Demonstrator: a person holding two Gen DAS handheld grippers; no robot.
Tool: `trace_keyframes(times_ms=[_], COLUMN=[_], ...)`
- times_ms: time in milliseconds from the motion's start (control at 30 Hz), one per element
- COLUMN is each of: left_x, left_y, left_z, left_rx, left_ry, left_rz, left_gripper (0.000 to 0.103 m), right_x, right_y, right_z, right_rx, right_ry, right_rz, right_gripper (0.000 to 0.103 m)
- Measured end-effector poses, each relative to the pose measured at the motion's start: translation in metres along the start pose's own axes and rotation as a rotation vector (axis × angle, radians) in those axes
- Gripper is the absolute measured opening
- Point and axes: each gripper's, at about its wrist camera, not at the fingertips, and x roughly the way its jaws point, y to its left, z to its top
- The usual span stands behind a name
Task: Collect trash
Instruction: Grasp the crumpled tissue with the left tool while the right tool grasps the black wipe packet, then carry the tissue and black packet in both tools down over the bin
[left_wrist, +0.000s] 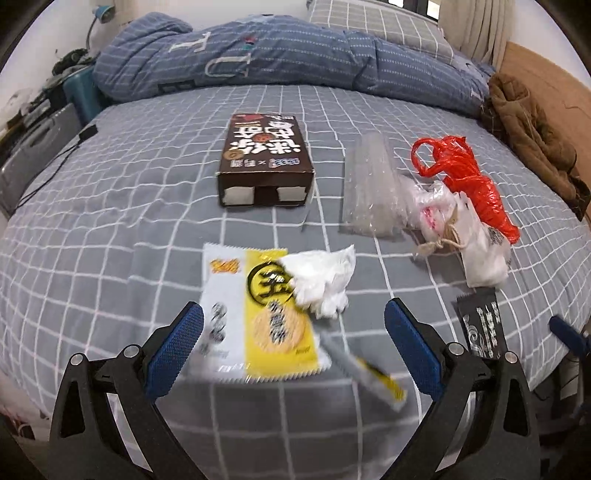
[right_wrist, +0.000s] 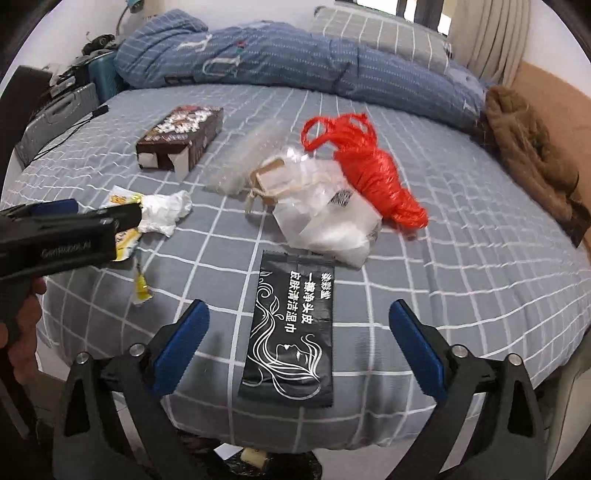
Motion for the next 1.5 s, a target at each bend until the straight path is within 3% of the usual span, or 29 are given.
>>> trace_keyframes(times_ms=[167, 400, 467, 533, 633, 833, 1500], left_x=[0.024, 0.048, 0.051, 0.055, 0.062, 0.063, 0.027], left_y=[-0.009, -0.015, -0.017, -0.019, -0.022, -0.020, -0.017], left_z=[0.009, 0.014, 0.016, 0.016, 0.014, 0.013, 0.003], left_rx=[0.028, 0.045, 0.049, 0.061, 0.079, 0.063, 0.020], left_ry=[0.021, 0.073, 0.080, 0.092, 0.111, 0.107, 0.034], left_rz=[0.004, 0.001, -0.001, -0.002, 0.001, -0.038, -0.054], left_gripper=[0.093, 0.080, 0.072, 0.053, 0.037, 0.022, 0.019], right_x=[0.020, 0.033, 0.037, 0.042, 0.043, 0.045, 0.023], right_y=[-0.003, -0.003, -0.003, -0.002, 0.000, 0.000, -0.009], right_z=[0.001, -0.001, -0.002, -0.003, -0.003, -0.002, 0.005], right_rx=[0.044, 0.081, 0.089, 0.089, 0.077, 0.074, 0.103], right_ry=[0.050, 0.093, 0.109, 0.129, 0.133, 0.141, 0.079], right_rz=[0.021, 0.027, 0.032, 0.038, 0.036, 0.038, 0.063], right_gripper=[0.089, 0.079, 0.069, 0.063, 0.055, 0.042, 0.041])
